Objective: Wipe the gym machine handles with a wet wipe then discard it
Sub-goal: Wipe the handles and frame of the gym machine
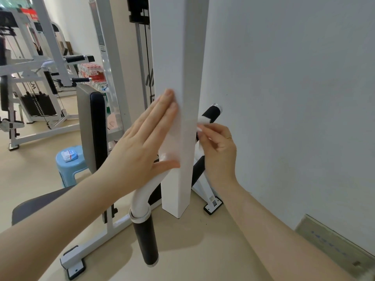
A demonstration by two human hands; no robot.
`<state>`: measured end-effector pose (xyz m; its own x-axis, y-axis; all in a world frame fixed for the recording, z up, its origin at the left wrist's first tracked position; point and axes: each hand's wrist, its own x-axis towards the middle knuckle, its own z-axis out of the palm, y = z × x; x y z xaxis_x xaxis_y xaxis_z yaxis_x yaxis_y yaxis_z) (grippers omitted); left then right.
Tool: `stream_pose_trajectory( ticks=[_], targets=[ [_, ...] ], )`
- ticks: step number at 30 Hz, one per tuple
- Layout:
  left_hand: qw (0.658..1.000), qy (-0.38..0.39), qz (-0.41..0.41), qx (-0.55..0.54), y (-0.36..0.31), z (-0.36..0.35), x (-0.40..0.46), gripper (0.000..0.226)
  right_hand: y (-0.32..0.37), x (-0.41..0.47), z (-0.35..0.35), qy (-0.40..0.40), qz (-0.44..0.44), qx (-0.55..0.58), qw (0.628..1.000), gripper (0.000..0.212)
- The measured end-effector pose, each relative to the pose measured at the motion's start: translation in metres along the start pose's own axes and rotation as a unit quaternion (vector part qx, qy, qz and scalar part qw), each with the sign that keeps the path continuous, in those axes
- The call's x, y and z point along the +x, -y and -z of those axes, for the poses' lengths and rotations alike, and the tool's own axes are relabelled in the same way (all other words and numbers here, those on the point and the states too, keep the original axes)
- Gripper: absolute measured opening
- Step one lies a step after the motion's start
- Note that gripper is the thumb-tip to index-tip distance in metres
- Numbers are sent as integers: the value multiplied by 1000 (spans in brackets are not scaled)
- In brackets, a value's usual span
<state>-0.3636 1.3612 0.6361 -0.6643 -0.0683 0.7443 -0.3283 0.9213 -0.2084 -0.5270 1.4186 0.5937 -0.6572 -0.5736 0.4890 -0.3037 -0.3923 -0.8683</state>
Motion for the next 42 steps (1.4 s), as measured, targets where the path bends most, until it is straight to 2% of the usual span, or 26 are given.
stream_pose_trajectory(
  ticks=[2, 6, 11, 16, 19, 22, 23, 26, 28, 30, 33, 34, 36, 39, 42],
  targets=[
    [1000, -10, -7, 20, 4, 0, -1, 93, 0, 8, 0, 22, 57, -59, 996, 16],
    [999, -8, -18, 42, 11, -1, 0, 92, 1, 41, -7, -48, 32, -116, 992, 17],
    [998, -15, -28, 47, 21, -2, -4, 89, -2, 9, -9, 65, 121, -127, 982, 17],
    [998, -22, -30, 41, 19, -3, -1, 90, -8, 50, -14, -55, 80, -163, 982, 20],
    [999, -19, -30, 40, 19, -3, -1, 88, -15, 23, -14, -1, 157, -172, 973, 23],
    [998, -23, -39, 37, 20, -1, 1, 87, -19, 33, -3, 31, 257, -235, 937, 25],
    [998, -22, -42, 40, 19, -1, 2, 87, -21, 46, 0, 19, 259, -253, 932, 26],
    [998, -24, -36, 50, 16, 0, 0, 88, -18, 71, -3, -48, 159, -217, 962, 30],
    [998, -24, -36, 54, 17, 2, 0, 87, -16, 66, -9, -53, 125, -195, 971, 31],
    [997, -21, -39, 58, 18, 1, 0, 88, -17, 48, -10, -3, 165, -205, 965, 29],
    [997, -18, -43, 63, 19, 0, 0, 88, -20, 35, -2, 91, 286, -263, 917, 32],
    [997, -18, -44, 61, 19, 0, 0, 88, -20, 44, 2, 102, 289, -290, 907, 32],
    [998, -17, -40, 52, 18, -1, 0, 88, -20, 69, 6, 75, 274, -330, 900, 32],
    [998, -18, -25, 47, 15, 0, 0, 87, -20, 90, 5, 26, 189, -302, 934, 25],
    [999, -14, -16, 46, 12, 0, 0, 86, -15, 72, -1, 23, 161, -253, 954, 27]
  ],
)
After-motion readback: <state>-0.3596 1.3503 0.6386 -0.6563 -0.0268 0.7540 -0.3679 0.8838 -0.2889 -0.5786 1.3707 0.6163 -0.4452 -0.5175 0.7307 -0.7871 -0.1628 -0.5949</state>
